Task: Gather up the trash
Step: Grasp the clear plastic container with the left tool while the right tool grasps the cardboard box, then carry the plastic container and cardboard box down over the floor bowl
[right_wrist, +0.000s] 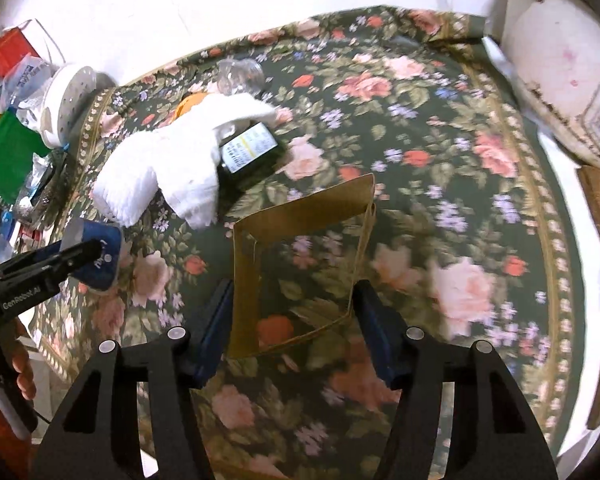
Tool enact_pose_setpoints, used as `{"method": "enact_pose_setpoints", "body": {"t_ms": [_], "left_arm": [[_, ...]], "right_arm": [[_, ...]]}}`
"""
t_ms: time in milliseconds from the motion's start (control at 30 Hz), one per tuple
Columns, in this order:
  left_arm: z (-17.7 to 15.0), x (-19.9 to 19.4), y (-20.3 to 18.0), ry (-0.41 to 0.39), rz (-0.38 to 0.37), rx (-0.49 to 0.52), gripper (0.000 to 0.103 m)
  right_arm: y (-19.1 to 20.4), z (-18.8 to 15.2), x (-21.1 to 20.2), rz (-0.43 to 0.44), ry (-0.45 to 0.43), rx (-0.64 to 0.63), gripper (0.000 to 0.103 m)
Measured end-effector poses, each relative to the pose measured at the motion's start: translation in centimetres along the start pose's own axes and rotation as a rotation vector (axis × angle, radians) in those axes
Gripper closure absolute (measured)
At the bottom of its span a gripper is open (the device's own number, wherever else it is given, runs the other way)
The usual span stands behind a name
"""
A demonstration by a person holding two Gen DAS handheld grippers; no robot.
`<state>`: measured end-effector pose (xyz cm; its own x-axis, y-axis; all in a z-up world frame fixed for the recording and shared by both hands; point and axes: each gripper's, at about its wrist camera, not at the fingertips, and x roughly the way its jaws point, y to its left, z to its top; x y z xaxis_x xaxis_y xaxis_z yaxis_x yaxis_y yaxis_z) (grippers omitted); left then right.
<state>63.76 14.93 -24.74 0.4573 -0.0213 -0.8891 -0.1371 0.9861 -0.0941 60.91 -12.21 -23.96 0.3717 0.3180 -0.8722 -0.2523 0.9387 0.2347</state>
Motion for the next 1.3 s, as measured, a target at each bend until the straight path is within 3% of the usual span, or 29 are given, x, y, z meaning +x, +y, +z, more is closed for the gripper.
{"method": "enact_pose_setpoints", "body": {"t_ms": [400, 733, 967, 1300], "left_arm": [[-5.0, -9.9, -5.1, -0.210, 0.054, -0.130, 0.044], [-9.2, -16.8, -7.2, -0.316, 0.063, -0.069, 0.044], [-12.9, -19.5, -6.0, -0.345, -0.011, -0.001, 0.044], [-21.7, -22.9, -1.8, -0.319, -0.073, 0.104, 0.044]], "right_arm": [[-1.8, -1.6, -9.4, 0.096, -0.156, -0.123, 0.047], [0.5, -4.8, -14.5, 0.169, -0.254, -0.154, 0.046], [3.9, -9.6, -16.8, 0.131, -0.303, -0.114, 0.046], [9.0, -17.9, -17.2, 0.082, -0.280, -0.047, 0.046]]}}
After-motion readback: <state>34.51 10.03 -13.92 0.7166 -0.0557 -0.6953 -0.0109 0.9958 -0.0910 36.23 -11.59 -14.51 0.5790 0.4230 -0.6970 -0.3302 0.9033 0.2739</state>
